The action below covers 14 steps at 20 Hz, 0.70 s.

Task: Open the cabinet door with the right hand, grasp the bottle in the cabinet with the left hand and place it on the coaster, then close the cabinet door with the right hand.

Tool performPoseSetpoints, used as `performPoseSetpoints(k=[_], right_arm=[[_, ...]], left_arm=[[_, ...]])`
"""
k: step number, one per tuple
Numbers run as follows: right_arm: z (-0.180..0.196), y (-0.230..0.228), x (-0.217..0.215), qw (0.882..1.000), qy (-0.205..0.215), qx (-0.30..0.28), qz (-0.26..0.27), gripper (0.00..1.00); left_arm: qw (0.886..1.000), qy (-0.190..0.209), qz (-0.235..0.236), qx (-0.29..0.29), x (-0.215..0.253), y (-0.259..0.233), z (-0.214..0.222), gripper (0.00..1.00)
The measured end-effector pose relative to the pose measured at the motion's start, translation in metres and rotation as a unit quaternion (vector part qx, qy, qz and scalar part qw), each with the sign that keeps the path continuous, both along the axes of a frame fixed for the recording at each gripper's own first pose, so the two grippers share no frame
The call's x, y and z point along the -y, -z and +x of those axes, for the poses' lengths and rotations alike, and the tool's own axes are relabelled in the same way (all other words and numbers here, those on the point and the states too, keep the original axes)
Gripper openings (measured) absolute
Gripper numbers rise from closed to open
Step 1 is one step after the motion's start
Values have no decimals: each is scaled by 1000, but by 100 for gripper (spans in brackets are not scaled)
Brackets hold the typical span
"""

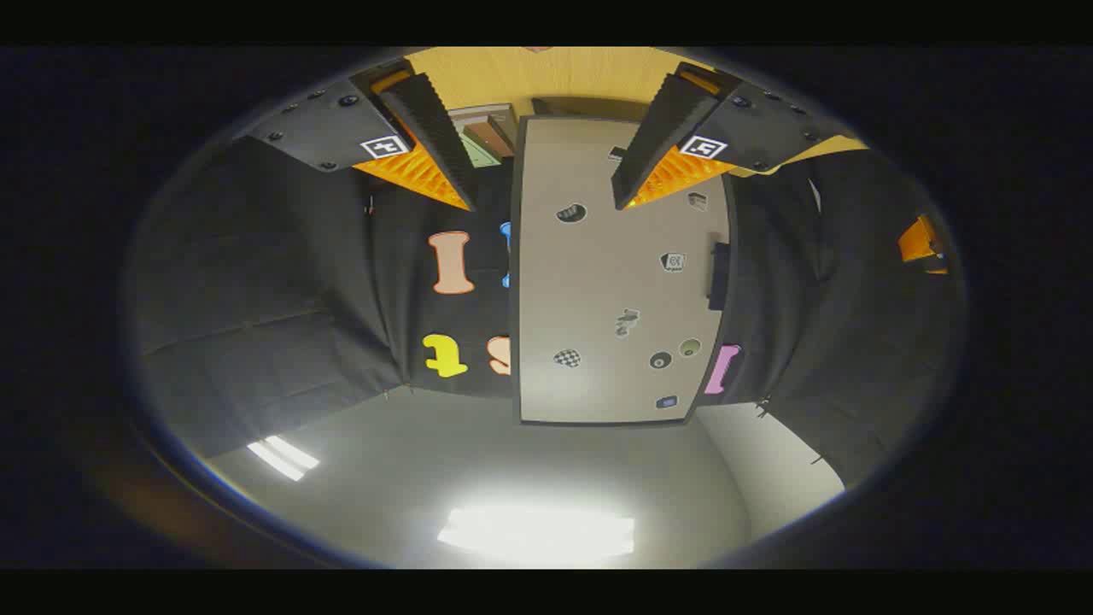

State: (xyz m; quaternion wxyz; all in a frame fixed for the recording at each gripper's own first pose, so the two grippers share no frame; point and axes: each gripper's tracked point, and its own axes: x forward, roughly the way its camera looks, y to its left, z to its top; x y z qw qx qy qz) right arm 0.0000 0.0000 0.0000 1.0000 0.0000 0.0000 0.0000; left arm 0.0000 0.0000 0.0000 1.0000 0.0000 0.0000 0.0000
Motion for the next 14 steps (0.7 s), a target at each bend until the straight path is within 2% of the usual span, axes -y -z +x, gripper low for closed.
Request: performPoseSetpoints(k=[8, 9, 14], right_arm=[[0, -1, -2, 1000, -7, 5, 6, 97], [0, -1, -2, 1000, -8, 2, 7, 97], [2, 1, -3, 1000, -11, -5, 8, 99]], left_arm=[[1000, -3, 13, 2, -3, -3, 4, 78], [1000, -3, 13, 1, -3, -3, 4, 81], [1000, -2, 16, -2, -2, 0, 2, 81]])
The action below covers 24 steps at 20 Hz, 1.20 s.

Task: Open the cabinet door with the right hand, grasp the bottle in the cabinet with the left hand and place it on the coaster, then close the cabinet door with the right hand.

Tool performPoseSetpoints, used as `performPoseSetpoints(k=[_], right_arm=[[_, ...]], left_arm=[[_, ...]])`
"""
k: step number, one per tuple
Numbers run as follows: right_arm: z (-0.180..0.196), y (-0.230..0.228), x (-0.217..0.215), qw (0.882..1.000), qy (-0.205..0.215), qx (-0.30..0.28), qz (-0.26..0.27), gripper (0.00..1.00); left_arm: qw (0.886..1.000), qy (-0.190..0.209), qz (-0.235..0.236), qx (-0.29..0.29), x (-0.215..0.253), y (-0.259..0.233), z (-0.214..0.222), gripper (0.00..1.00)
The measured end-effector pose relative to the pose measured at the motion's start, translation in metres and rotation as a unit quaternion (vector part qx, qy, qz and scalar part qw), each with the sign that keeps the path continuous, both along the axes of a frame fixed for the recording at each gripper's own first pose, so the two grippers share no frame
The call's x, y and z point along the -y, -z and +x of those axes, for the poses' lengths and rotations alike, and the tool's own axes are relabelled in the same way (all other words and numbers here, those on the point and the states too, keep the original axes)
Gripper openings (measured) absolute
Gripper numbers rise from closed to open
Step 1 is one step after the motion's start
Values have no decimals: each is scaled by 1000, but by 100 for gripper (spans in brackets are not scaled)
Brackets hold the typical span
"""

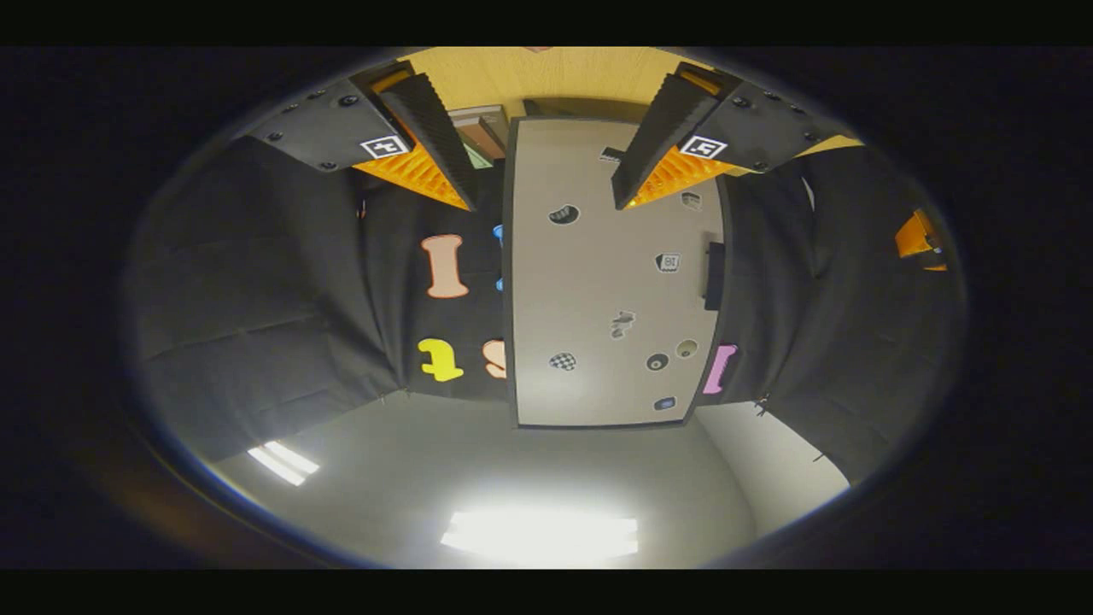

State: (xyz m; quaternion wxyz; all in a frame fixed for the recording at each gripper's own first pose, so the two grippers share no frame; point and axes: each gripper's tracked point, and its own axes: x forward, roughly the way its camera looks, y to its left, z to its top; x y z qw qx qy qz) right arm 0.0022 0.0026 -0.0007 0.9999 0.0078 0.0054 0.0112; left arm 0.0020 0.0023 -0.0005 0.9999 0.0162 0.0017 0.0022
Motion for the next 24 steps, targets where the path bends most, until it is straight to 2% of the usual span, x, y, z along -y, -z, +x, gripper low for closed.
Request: performPoseSetpoints(k=[10, 13, 14, 15, 16, 19, 20, 23, 24], right_arm=[[6, 0, -11, 1000, -26, -2, 5, 99], [22, -20, -42, 999, -44, 4, 15, 99], [28, -24, -49, 998, -52, 5, 18, 97], [34, -28, -57, 998, -61, 5, 19, 97], [41, -33, -65, 997, -69, 6, 20, 97], [60, -48, -94, 995, -92, 9, 22, 97], [67, -50, -104, 995, -99, 8, 22, 97], [87, -53, -135, 992, -122, 0, 27, 97], [92, -52, -147, 991, -128, -4, 28, 97]], left_arm=[[1000, -7, 9, 2, -9, -2, -1, 81], [1000, -11, 16, 4, -15, -3, -4, 78], [1000, -13, 18, 5, -18, -4, -5, 81], [1000, -15, 19, 5, -22, -5, -6, 78], [1000, -18, 20, 5, -25, -4, -6, 81], [999, -31, 26, 6, -39, -5, -10, 81], [999, -36, 28, 5, -46, -4, -13, 78], [998, -52, 34, 3, -62, -3, -19, 78], [998, -59, 35, 2, -70, -1, -21, 81]])
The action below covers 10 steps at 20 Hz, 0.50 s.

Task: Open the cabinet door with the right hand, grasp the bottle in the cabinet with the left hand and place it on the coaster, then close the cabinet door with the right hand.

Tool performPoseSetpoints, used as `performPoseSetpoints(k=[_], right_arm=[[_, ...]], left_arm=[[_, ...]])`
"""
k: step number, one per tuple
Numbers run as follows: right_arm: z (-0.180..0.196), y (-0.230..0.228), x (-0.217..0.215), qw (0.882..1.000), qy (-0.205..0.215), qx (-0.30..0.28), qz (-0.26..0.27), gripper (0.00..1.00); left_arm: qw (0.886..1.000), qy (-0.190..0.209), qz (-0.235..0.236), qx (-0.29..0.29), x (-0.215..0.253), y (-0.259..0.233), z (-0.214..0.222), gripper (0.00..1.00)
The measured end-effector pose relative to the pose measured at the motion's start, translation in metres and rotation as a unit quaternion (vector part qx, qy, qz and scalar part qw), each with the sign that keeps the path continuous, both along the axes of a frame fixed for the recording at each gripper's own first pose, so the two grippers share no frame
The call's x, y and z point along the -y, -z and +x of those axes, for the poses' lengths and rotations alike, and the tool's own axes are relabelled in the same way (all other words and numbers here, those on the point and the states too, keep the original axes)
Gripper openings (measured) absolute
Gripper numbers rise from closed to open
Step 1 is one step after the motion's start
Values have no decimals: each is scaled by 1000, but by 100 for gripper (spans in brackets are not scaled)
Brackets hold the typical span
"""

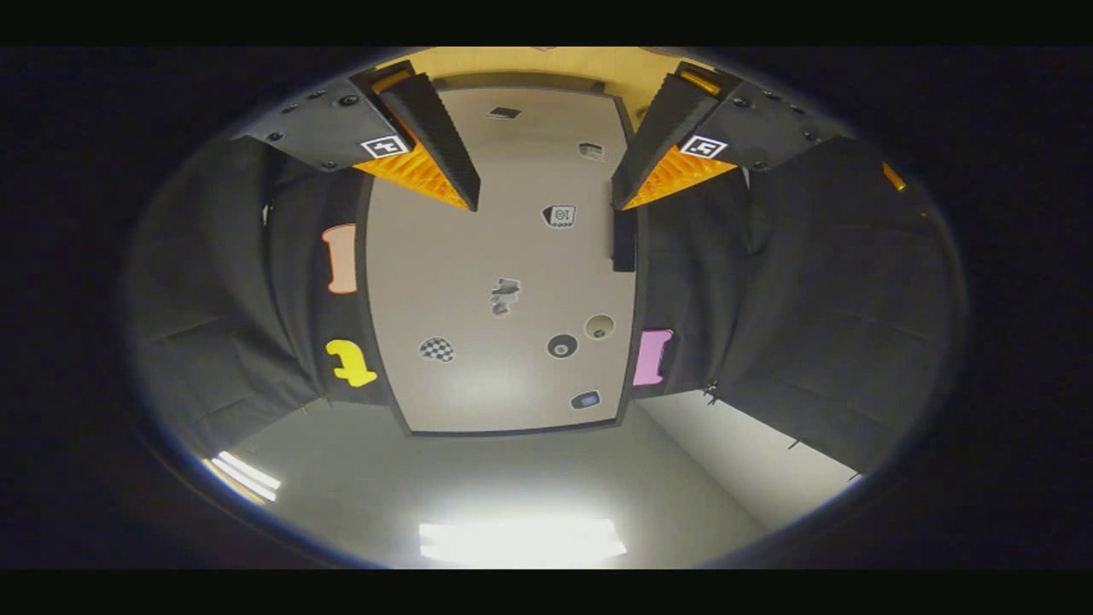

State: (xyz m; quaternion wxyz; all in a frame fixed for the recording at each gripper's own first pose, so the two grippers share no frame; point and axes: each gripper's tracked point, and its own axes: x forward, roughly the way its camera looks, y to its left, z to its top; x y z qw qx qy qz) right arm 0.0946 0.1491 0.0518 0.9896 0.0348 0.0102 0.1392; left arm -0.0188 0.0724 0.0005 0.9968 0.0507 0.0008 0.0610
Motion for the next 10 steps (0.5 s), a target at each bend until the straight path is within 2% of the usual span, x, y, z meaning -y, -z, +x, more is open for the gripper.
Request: performPoseSetpoints(k=[10], right_arm=[[67, -4, -87, 999, -39, -21, 7, 99]], left_arm=[[997, -71, 2, -17, -73, 13, -24, 78]])
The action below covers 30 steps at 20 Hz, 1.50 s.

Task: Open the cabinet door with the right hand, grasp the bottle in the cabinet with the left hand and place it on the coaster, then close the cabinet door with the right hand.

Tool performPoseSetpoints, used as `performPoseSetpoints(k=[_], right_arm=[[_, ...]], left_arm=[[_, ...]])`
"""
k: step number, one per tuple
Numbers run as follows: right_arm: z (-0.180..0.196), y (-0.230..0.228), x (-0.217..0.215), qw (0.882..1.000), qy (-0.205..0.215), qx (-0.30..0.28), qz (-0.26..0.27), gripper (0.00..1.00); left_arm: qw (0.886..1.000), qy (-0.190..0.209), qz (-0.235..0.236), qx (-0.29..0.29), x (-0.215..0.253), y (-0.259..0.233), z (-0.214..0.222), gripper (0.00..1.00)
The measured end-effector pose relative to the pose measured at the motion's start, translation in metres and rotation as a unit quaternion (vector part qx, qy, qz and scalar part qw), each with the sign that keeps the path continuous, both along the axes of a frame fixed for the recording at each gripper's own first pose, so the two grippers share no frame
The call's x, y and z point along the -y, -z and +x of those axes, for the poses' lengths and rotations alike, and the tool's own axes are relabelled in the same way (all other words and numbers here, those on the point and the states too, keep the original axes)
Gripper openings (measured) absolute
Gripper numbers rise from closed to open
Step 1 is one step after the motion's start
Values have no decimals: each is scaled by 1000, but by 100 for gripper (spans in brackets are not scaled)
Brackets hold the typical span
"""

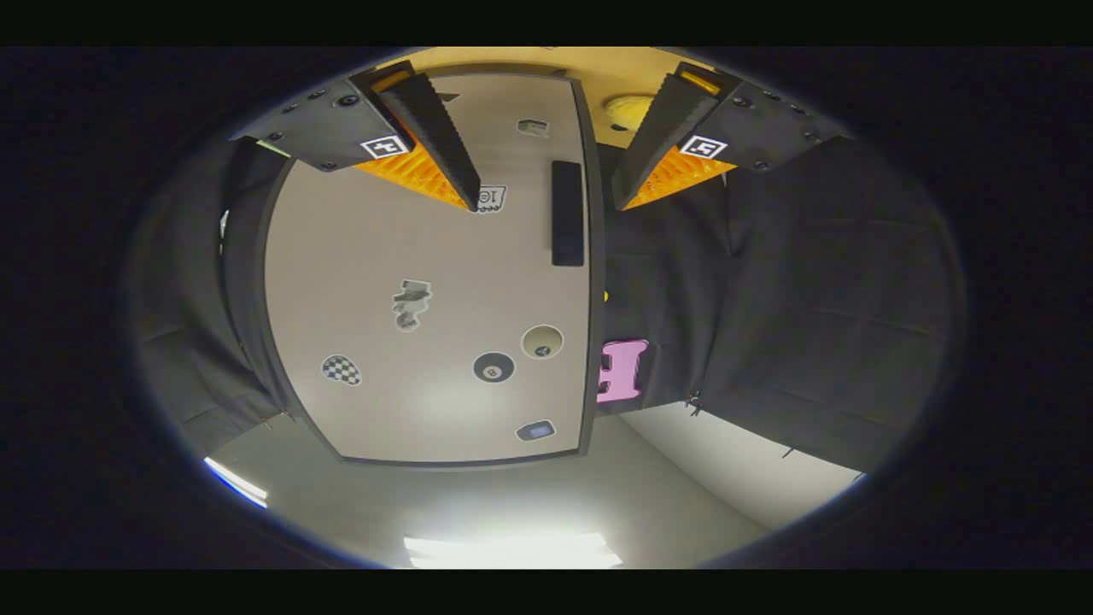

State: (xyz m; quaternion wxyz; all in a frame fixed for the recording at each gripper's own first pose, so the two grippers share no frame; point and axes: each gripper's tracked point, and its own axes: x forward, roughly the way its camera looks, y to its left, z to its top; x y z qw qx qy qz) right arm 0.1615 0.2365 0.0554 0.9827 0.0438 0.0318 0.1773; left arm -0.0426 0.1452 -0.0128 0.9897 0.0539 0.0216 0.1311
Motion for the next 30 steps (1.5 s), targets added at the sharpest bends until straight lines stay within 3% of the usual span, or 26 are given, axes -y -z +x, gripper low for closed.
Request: performPoseSetpoints(k=[9, 11, 14, 18, 19, 21, 24, 30], right_arm=[[60, 28, -49, 999, -2, -38, -34, 95], [68, 35, -54, 998, 1, -53, -36, 88], [79, 44, -54, 997, 14, -68, -36, 64], [86, 50, -50, 995, 35, -89, -27, 60], [88, 50, -50, 995, 37, -94, -19, 42], [86, 49, -50, 994, 37, -103, -22, 37], [83, 52, -50, 993, 25, -112, -24, 18], [52, 44, -44, 994, -28, -103, -27, 15]], left_arm=[[999, -46, -2, -17, -47, 15, -11, 78], [998, -54, -2, -19, -54, 16, -15, 78], [998, -60, 3, -21, -62, 17, -16, 78], [998, -58, 3, -20, -65, 17, -11, 79], [998, -55, 4, -19, -64, 15, -9, 81], [999, -52, 3, -13, -63, 13, -8, 81], [999, -40, -2, -8, -57, 11, 1, 79], [1000, -11, -15, -8, -38, 15, 11, 79]])
